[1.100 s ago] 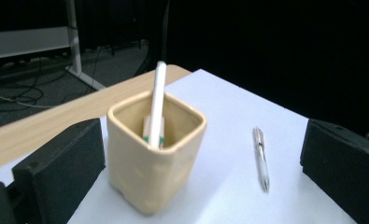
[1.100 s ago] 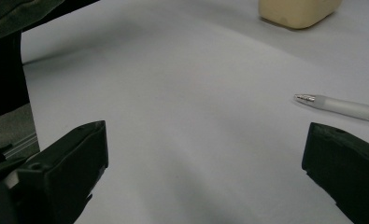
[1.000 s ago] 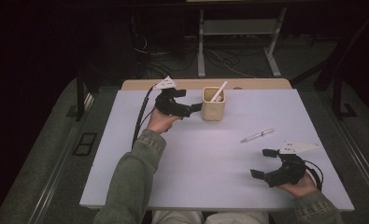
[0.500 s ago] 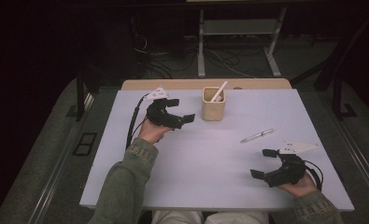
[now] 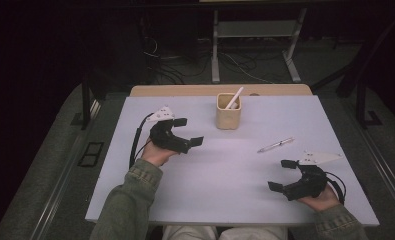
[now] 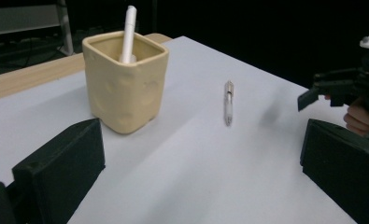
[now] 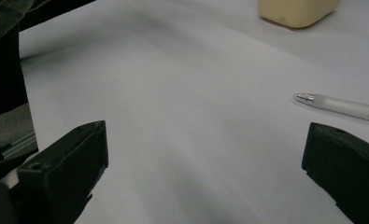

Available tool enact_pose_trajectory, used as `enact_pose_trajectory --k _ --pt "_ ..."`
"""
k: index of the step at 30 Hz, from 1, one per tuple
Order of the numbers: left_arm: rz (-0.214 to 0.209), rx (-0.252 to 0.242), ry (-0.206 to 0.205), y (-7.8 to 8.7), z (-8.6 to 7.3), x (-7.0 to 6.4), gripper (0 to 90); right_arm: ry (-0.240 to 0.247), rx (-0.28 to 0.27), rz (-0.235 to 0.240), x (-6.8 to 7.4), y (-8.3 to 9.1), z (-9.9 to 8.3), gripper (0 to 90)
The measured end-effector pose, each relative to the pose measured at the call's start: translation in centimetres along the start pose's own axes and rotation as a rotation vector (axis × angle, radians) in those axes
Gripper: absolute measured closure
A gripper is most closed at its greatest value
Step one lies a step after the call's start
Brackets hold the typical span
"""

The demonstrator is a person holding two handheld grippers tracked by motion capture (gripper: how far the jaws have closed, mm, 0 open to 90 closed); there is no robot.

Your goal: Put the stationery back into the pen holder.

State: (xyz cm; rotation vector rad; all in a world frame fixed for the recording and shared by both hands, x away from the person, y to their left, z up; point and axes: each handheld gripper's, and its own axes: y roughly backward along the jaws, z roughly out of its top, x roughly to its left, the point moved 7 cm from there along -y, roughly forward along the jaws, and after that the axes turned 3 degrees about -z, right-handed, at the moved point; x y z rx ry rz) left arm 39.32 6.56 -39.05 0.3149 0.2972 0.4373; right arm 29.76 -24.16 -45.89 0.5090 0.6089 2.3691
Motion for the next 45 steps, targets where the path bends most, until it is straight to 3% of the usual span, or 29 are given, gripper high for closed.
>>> enact_pose_trajectory --k 14,18,32,45 --pt "0.042 0.046 -0.019 2.2 -4.0 -2.1 0.0 0.001 -0.005 0.006 0.0 0.1 0.0 0.1" --pt "0.05 0.03 0.001 2.8 -5.1 -2.5 0.0 -0.002 -0.002 0.003 0.0 0.0 0.0 0.1" --pt "0.063 0.054 0.044 4.5 -8.5 -2.8 0.0 0.0 0.011 -0.002 0.0 -0.1 -0.1 0.1" --pt "0.064 0.044 0.03 4.9 -9.1 -2.9 0.0 0.014 0.023 -0.004 -0.2 0.3 0.4 0.1"
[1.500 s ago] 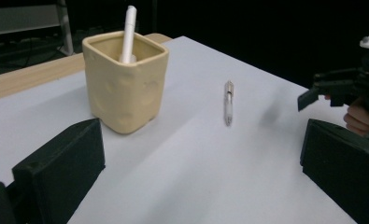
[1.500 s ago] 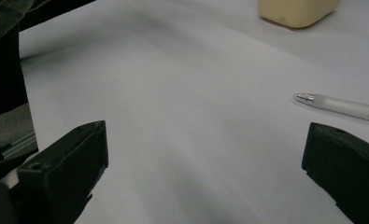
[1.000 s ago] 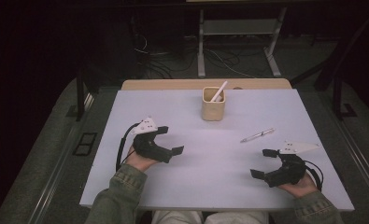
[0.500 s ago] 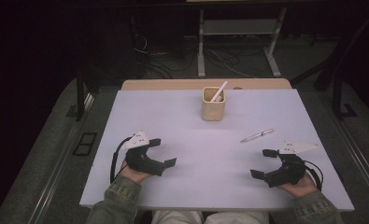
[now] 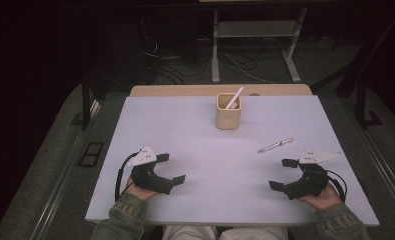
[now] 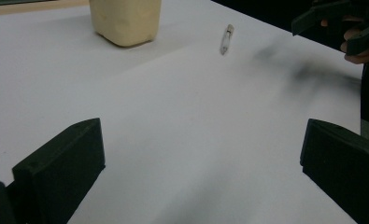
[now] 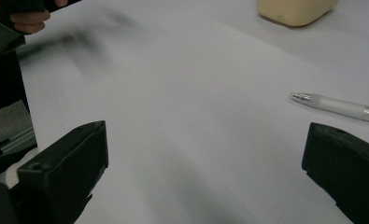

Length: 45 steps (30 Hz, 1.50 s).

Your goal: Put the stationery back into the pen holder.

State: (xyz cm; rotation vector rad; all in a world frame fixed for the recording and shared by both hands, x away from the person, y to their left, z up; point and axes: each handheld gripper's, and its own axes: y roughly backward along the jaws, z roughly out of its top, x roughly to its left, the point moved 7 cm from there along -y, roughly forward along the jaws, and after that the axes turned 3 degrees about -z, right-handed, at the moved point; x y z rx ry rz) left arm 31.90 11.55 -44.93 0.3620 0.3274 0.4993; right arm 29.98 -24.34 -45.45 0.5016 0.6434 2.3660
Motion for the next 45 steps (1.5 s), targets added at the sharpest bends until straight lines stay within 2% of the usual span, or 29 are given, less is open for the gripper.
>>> enact_pose_trajectory --k 8,14,33,45 --pt "-0.011 0.019 0.008 -0.1 -0.3 0.0 0.0 0.016 0.043 0.015 -0.3 0.1 0.6 0.2" --pt "-0.026 0.007 0.006 0.0 0.0 -0.5 0.0 0.009 0.081 0.029 -1.0 0.1 1.0 0.1" --pt "-0.028 -0.001 0.014 0.2 0.0 -0.2 0.0 0.092 0.24 0.029 -2.9 -0.8 2.5 0.1" --pt "-0.032 0.003 0.02 0.1 -0.1 -0.2 0.0 0.127 0.295 0.021 -4.2 -0.9 3.6 0.1"
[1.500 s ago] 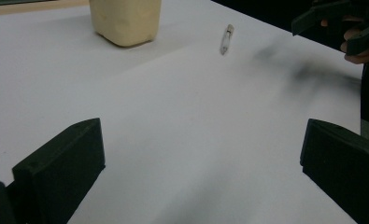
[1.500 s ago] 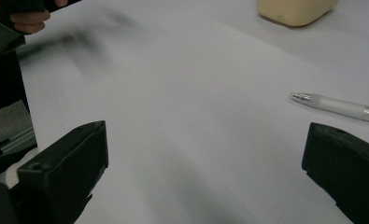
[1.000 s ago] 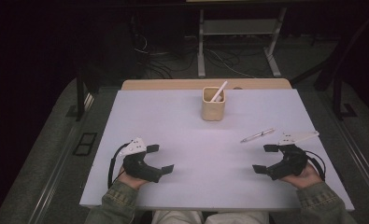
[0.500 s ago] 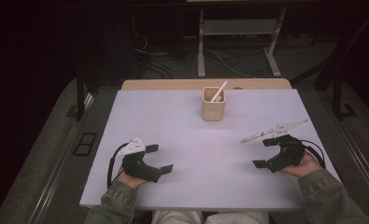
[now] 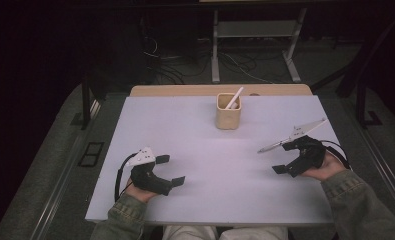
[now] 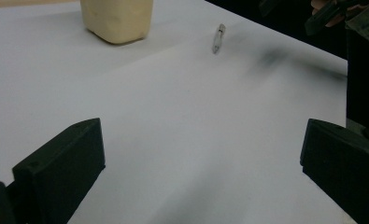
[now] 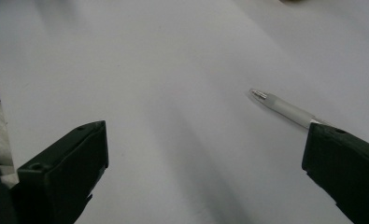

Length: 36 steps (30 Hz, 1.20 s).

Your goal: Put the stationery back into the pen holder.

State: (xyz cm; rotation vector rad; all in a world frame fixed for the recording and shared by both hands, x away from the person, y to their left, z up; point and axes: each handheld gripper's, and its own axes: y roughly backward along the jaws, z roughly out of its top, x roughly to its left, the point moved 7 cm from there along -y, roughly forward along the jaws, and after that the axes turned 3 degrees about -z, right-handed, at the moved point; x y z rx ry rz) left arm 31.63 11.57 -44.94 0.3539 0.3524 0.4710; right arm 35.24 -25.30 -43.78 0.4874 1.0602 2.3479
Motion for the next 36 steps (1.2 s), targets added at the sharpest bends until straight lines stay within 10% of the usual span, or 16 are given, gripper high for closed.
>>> enact_pose_trajectory --k 36 --pt "-0.011 0.022 -0.003 -0.4 -0.3 0.0 0.0 0.255 0.194 0.015 -2.9 -1.5 2.0 0.2"
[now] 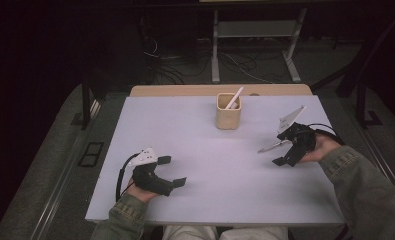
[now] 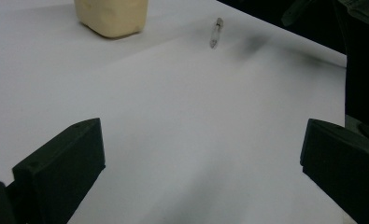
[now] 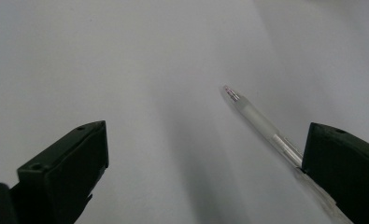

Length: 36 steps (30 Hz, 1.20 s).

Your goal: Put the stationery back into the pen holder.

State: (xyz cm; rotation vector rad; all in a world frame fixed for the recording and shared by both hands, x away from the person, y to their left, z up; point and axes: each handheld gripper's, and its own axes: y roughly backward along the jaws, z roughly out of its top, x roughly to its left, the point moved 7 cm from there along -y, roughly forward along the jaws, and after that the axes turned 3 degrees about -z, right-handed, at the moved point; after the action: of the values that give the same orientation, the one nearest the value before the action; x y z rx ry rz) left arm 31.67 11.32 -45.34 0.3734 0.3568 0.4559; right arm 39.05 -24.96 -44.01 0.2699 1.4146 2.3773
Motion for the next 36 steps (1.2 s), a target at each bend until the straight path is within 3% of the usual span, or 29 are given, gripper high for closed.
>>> enact_pose_trajectory --k 6,9,15,25,33,36 --pt "0.006 -0.008 0.008 0.0 0.1 0.1 0.0 0.035 0.018 0.006 -0.3 -0.1 0.3 0.2" --pt "0.006 -0.008 0.006 0.0 0.1 0.1 0.0 0.08 0.039 -0.02 -0.7 -0.2 0.5 0.2" --pt "0.009 -0.006 0.005 0.1 0.0 0.2 0.0 0.14 0.062 -0.022 -1.1 0.0 1.2 0.2" --pt "0.02 -0.001 0.011 0.1 -0.2 0.4 0.0 0.16 0.103 -0.046 -3.1 0.1 1.6 0.2" --pt "0.018 -0.003 0.003 0.0 -0.2 0.3 0.0 0.182 0.121 -0.041 -3.2 -1.5 1.6 0.2" --pt "0.017 -0.002 0.0 0.0 -0.2 0.3 0.0 0.217 0.121 -0.033 -3.2 -1.9 1.7 5.1"
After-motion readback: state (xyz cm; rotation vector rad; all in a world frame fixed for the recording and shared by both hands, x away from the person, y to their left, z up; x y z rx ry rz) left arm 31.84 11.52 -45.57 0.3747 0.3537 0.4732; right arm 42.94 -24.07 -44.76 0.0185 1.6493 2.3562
